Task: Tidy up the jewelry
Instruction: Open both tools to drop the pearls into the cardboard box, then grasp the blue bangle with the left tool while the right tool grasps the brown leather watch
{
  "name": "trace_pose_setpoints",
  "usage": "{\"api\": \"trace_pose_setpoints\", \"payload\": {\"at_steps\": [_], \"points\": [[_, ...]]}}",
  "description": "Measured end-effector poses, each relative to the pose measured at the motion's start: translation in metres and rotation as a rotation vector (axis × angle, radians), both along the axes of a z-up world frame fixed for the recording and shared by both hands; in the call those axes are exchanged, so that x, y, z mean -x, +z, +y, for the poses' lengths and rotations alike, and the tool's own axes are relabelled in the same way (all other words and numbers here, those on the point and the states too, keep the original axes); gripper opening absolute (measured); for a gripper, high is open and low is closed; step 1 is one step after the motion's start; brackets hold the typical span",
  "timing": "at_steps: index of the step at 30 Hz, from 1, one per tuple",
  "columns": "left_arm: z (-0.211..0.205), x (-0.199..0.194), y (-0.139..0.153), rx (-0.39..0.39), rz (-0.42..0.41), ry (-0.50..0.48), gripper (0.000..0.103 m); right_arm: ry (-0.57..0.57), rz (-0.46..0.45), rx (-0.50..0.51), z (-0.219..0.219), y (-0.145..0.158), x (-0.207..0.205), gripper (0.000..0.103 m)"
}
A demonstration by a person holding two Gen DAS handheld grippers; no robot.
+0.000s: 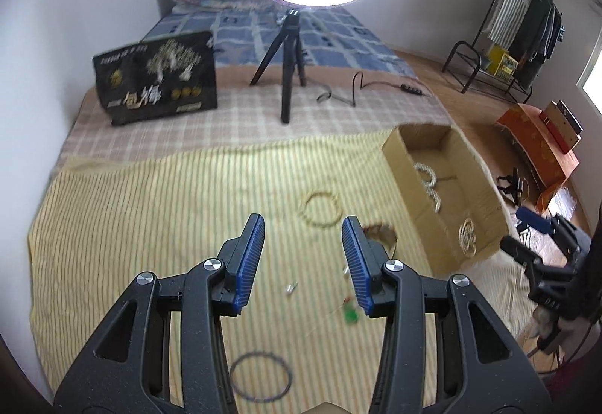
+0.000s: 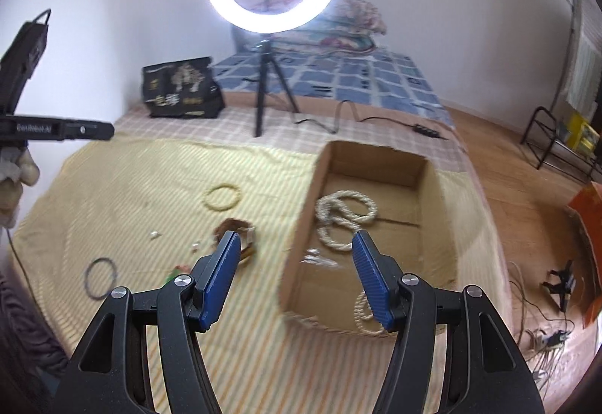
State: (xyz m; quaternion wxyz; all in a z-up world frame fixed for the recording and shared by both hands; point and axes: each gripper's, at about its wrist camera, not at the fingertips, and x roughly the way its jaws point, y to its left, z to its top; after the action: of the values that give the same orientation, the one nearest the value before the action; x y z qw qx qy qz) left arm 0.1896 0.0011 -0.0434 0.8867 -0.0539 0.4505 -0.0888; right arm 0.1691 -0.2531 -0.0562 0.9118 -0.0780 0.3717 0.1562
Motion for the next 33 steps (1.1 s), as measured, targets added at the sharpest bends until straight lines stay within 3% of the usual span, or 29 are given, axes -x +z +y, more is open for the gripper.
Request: {"api": "trace_pose_setpoints", "payload": {"at_steps": [10, 22, 24, 26, 33], "points": [[0.027, 0.040, -0.046, -0.033, 0.092, -0.018, 0.044, 0.083, 0.116, -0.016, 0.036, -0.027, 0.005, 0.061], [0.063, 0.055, -0.098, 0.006, 0.240, -0.014, 0.043, 0.180, 0.180, 0.001, 0.076, -0.050, -0.008, 0.061], [0.066, 0.058, -0.109, 0.009, 0.274, -0.020, 0.036, 0.193, 0.199, 0.008, 0.081, -0.054, -0.012, 0.061], [0.066, 0.062, -0.119, 0.005, 0.309, -0.028, 0.036, 0.201, 0.210, 0.027, 0.086, -0.060, -0.016, 0.061], [0.062, 0.068, -0.141, -0.030, 0.370, -0.053, 0.031, 0.205, 0.266, 0.034, 0.092, -0.074, -0.032, 0.042]]}}
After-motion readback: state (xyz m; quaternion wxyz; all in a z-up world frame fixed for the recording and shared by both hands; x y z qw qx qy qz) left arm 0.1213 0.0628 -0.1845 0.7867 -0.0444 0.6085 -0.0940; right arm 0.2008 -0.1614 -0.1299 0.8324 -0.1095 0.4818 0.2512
